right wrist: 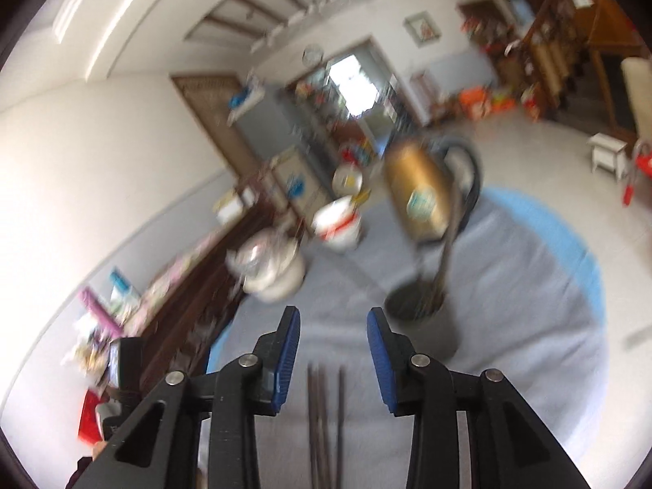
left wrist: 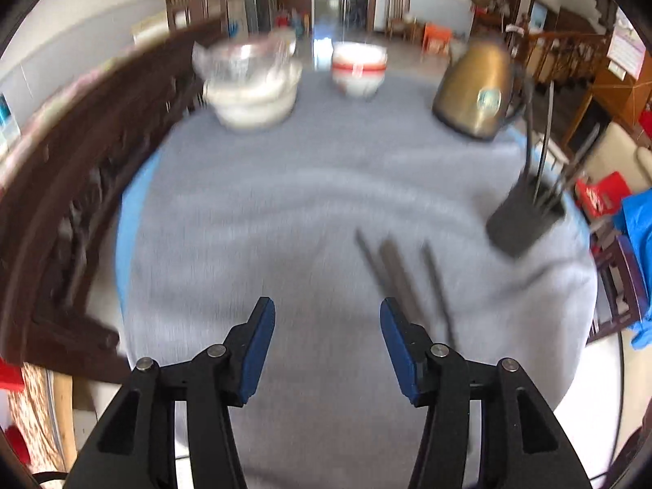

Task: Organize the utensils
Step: 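Open both grippers to drop the chopsticks into the holder cup, then move both grippers back over the remaining chopsticks on the cloth, then close the left gripper on a chopstick while the right gripper lines up on another, then lift both held chopsticks and carry them toward the dark grey holder cup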

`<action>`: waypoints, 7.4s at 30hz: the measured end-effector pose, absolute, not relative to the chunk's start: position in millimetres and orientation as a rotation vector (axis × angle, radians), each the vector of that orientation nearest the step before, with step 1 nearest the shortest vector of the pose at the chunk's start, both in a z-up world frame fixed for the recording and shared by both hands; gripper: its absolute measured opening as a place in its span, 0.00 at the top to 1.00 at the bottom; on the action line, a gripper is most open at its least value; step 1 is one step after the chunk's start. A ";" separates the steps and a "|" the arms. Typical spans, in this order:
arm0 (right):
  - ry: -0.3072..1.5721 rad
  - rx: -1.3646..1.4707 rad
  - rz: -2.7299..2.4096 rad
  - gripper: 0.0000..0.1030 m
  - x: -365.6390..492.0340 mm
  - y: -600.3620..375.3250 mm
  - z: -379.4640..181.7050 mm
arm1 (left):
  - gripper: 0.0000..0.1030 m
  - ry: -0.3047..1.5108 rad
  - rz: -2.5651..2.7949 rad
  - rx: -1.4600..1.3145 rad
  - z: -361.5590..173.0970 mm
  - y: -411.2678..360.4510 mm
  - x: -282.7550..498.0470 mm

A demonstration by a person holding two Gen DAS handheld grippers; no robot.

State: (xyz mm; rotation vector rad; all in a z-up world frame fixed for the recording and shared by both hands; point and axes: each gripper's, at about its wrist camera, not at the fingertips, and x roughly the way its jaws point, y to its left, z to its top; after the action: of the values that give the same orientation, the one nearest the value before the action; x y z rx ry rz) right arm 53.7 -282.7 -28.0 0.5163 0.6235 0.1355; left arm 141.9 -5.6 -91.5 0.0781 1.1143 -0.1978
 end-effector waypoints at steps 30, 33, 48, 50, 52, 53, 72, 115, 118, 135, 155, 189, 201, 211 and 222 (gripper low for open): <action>1.122 0.437 0.133 0.78 173.9 -192.7 -186.2 | 0.46 1.181 -0.168 0.010 -137.1 24.2 130.6; 1.094 0.466 0.135 0.78 163.0 -201.9 -182.6 | 0.44 1.181 -0.168 0.015 -140.1 21.9 133.8; 0.899 0.576 0.242 0.76 107.2 -240.1 -208.2 | 0.36 1.161 -0.176 -0.009 -151.1 2.9 130.7; 0.870 0.566 0.247 0.76 106.2 -240.1 -209.1 | 0.36 1.146 -0.170 0.003 -153.9 -5.5 130.0; 0.854 0.571 0.246 0.76 104.6 -241.1 -210.7 | 0.36 1.142 -0.173 0.025 -156.9 -14.9 131.0; 0.846 0.574 0.242 0.76 103.2 -242.5 -211.7 | 0.36 1.138 -0.177 0.033 -158.2 -19.1 131.6; 0.777 0.647 0.200 0.76 93.6 -260.7 -220.5 | 0.35 1.143 -0.211 0.093 -188.7 -66.2 159.6; 0.815 0.641 0.195 0.76 100.1 -260.0 -225.2 | 0.32 1.185 -0.227 0.067 -188.8 -45.0 153.8; 0.815 0.644 0.190 0.76 99.7 -260.9 -225.3 | 0.32 1.182 -0.222 0.089 -190.1 -56.7 163.6; 0.821 0.651 0.182 0.76 99.5 -261.9 -226.4 | 0.34 1.254 -0.155 -0.021 -196.4 -21.4 164.7; 0.830 0.656 0.174 0.76 99.2 -263.1 -227.0 | 0.37 1.269 -0.154 0.015 -192.6 -33.5 214.5; 0.951 0.446 0.241 0.78 154.5 -205.9 -195.0 | 0.78 1.313 -0.323 -0.020 -182.9 -17.7 207.5; 1.133 0.336 0.163 0.79 198.3 -177.6 -214.0 | 0.74 1.369 -0.316 -0.056 -196.4 -6.3 202.3; 1.182 0.311 0.121 0.93 199.7 -178.1 -222.1 | 0.74 1.374 -0.321 -0.092 -203.9 -13.6 205.7; 1.228 0.307 0.086 0.91 202.2 -178.4 -221.5 | 0.67 1.368 -0.319 -0.059 -202.2 -22.9 208.7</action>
State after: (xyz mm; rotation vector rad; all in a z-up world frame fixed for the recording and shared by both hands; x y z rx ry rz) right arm 202.2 -178.4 -221.5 0.3067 1.2275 0.0861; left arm 208.7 -22.9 -202.2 -0.0588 1.3682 -0.3192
